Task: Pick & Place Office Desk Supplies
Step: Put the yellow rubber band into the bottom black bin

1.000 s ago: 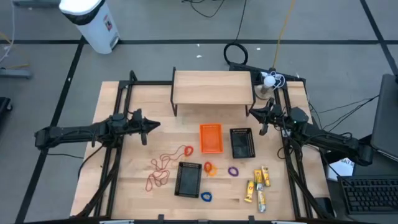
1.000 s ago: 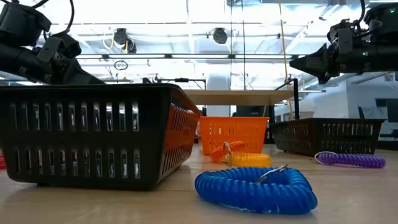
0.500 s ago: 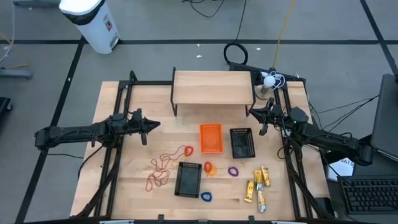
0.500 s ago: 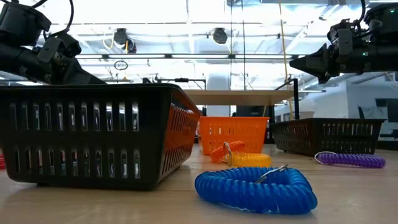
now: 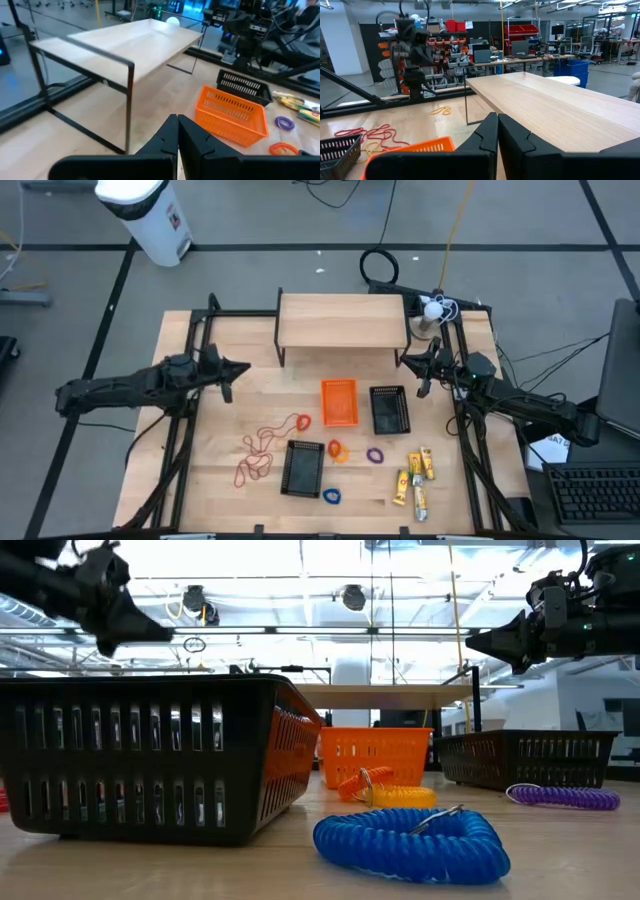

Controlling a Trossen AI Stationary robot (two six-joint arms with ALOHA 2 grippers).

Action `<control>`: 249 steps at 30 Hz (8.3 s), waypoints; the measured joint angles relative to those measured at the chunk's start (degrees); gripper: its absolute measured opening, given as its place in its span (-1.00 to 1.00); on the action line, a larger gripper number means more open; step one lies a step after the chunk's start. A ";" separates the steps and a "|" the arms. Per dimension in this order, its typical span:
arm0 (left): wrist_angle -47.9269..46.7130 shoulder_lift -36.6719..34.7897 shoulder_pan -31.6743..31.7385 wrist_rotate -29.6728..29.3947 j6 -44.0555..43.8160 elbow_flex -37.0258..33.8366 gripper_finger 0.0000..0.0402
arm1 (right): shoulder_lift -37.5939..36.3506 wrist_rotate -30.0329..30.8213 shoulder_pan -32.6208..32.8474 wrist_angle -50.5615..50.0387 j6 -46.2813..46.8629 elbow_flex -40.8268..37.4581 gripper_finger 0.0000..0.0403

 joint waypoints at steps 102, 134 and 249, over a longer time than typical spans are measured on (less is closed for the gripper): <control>-34.15 72.91 10.74 7.50 29.75 26.59 -0.97 | 0.15 -0.06 0.00 -0.42 0.90 0.00 -0.98; -28.79 31.75 -5.30 4.36 12.06 35.80 -0.99 | 0.13 -0.04 0.00 -0.40 1.07 0.00 -0.98; 13.47 60.02 -29.09 17.70 -32.96 26.20 -0.96 | 0.14 0.00 0.00 0.03 1.73 0.00 -0.98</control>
